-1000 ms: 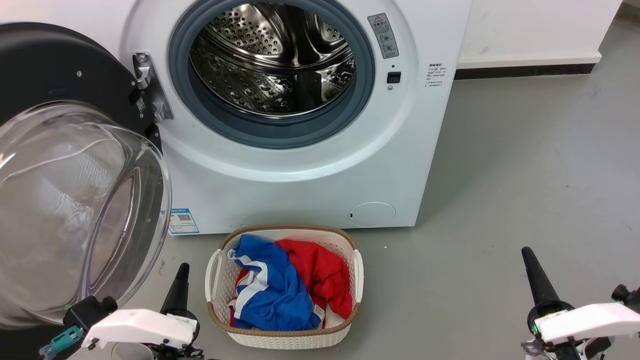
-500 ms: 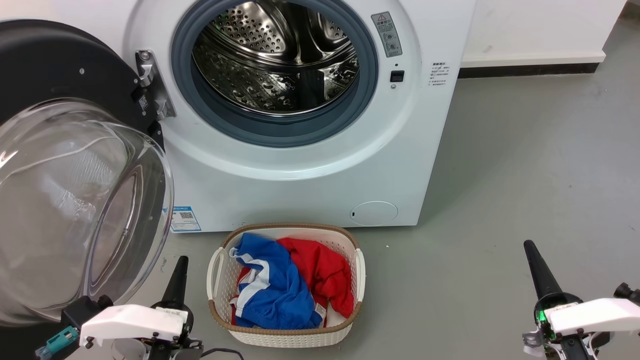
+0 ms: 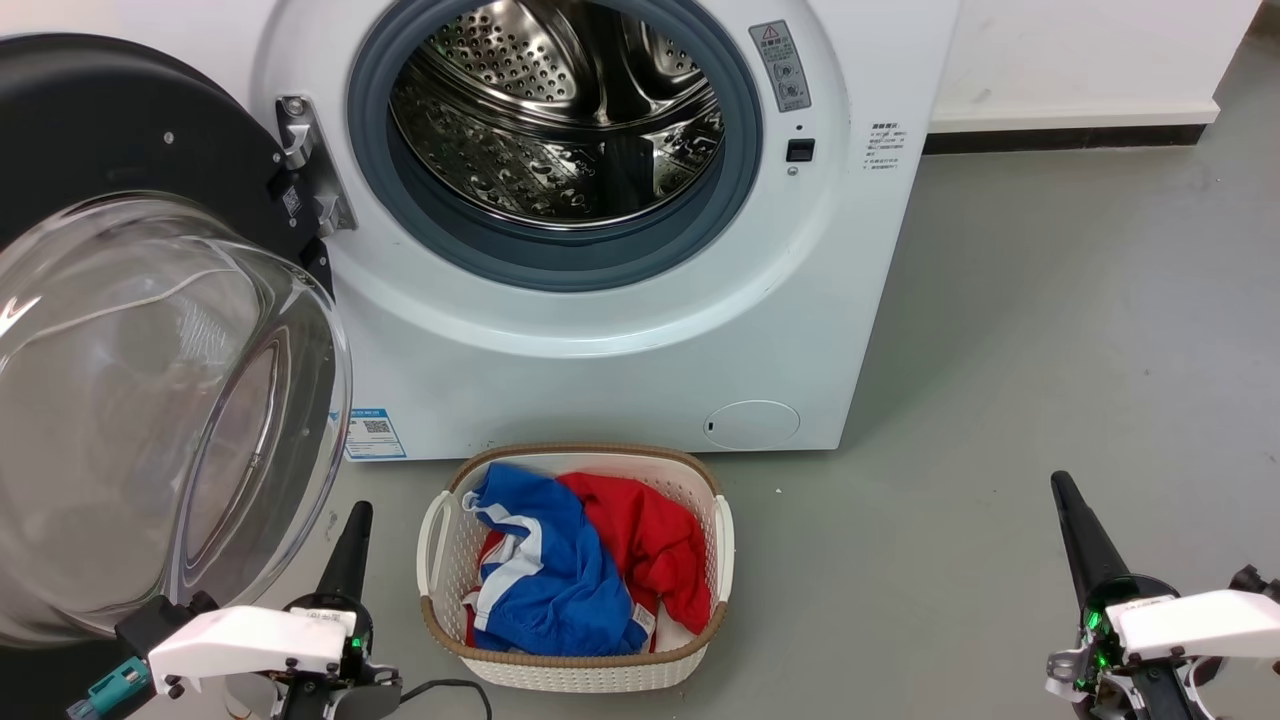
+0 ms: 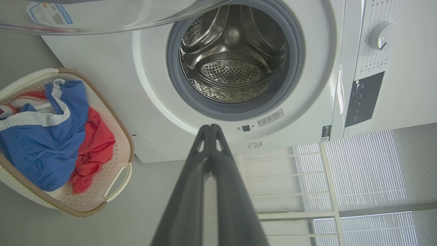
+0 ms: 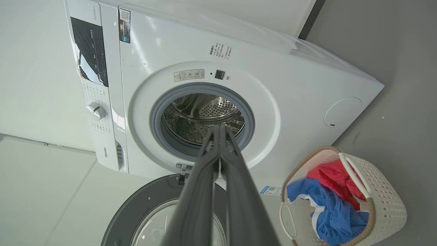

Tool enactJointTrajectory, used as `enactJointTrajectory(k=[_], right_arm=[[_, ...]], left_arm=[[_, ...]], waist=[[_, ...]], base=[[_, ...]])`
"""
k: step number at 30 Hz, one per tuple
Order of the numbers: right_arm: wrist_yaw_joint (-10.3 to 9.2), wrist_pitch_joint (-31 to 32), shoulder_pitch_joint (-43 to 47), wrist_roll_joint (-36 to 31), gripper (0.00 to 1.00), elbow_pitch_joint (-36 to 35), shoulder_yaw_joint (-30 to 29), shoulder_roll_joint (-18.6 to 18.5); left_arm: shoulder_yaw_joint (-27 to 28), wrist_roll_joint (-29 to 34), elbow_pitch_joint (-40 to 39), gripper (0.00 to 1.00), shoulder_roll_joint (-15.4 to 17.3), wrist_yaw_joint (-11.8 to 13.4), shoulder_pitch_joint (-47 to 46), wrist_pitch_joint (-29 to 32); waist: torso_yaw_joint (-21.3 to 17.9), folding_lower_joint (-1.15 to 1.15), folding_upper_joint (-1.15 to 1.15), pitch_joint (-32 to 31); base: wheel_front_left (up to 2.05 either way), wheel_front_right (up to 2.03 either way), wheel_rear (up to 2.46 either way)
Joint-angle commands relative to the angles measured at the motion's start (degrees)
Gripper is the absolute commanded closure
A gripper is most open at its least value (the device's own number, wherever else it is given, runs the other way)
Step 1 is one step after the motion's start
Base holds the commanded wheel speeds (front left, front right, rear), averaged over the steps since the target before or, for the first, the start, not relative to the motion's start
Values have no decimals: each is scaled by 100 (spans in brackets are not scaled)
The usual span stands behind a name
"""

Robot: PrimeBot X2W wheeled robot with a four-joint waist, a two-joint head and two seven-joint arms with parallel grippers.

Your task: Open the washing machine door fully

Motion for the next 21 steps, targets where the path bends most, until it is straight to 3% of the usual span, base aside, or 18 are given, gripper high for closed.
enactJointTrajectory(k=[1, 21], right_arm=[[2, 21, -144, 144, 100, 2, -16, 4], [2, 104, -263, 1014, 100, 145, -67, 8]], left_arm=[[61, -108, -13, 100, -22, -64, -132, 34], [318, -803, 28, 100, -185, -236, -202, 256]], waist=[[4, 0, 0, 2], [54, 0, 0, 33]], base=[[0, 0, 0], [0, 0, 0]])
